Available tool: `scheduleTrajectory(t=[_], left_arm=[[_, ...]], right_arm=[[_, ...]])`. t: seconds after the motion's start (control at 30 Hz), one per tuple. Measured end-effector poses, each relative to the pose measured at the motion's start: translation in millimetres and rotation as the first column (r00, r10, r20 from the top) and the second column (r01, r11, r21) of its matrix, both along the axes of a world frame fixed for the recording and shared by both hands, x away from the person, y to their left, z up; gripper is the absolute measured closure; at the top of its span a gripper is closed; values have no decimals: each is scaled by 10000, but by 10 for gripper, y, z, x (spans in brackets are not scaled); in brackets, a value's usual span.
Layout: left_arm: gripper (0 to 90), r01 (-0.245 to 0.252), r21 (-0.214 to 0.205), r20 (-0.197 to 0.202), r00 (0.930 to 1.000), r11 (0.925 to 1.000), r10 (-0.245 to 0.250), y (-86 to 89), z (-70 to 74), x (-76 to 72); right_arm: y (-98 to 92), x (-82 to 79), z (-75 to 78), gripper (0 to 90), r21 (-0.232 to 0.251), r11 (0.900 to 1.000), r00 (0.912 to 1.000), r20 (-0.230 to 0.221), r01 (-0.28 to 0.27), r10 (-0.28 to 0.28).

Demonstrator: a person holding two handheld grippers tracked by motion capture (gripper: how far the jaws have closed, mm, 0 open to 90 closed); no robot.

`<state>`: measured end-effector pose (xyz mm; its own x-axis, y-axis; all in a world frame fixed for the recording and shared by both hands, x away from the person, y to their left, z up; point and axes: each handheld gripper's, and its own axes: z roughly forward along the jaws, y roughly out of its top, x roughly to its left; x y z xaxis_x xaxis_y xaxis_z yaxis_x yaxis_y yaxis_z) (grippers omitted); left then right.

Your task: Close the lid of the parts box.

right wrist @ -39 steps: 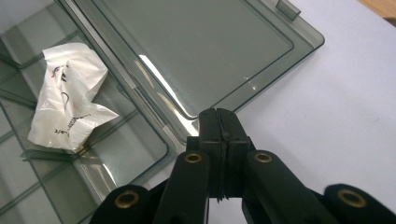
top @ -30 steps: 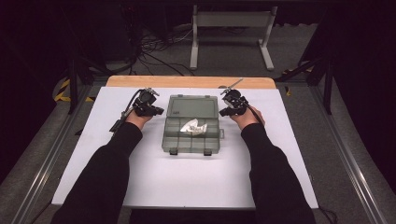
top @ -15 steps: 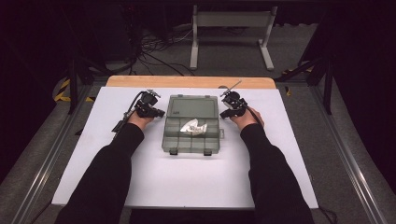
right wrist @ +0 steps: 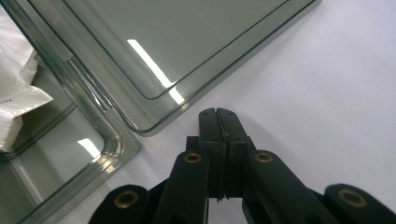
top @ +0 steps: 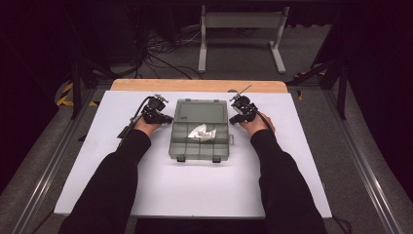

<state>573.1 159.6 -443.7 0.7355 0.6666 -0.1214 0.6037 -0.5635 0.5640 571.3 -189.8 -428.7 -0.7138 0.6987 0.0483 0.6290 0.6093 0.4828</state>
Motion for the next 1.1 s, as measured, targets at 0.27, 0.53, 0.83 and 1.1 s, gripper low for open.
scheduleTrajectory(t=[0.27,0.53,0.83,1.1], left_arm=[[881,-15,136,196,9998,9999,12,-43,0,-13],[895,-128,105,113,9999,9999,126,-53,-2,-7],[896,-118,235,210,9997,9997,113,-75,2,-5],[896,-155,279,270,9995,9995,147,-95,2,7]], right_arm=[[30,1,-2,897,-7,10000,10000,20,0,0],[45,4,-5,900,-64,10000,10000,76,-43,43],[54,26,-12,900,-6,10000,9998,187,25,-25],[66,36,-18,900,28,9999,9995,283,123,-124]])
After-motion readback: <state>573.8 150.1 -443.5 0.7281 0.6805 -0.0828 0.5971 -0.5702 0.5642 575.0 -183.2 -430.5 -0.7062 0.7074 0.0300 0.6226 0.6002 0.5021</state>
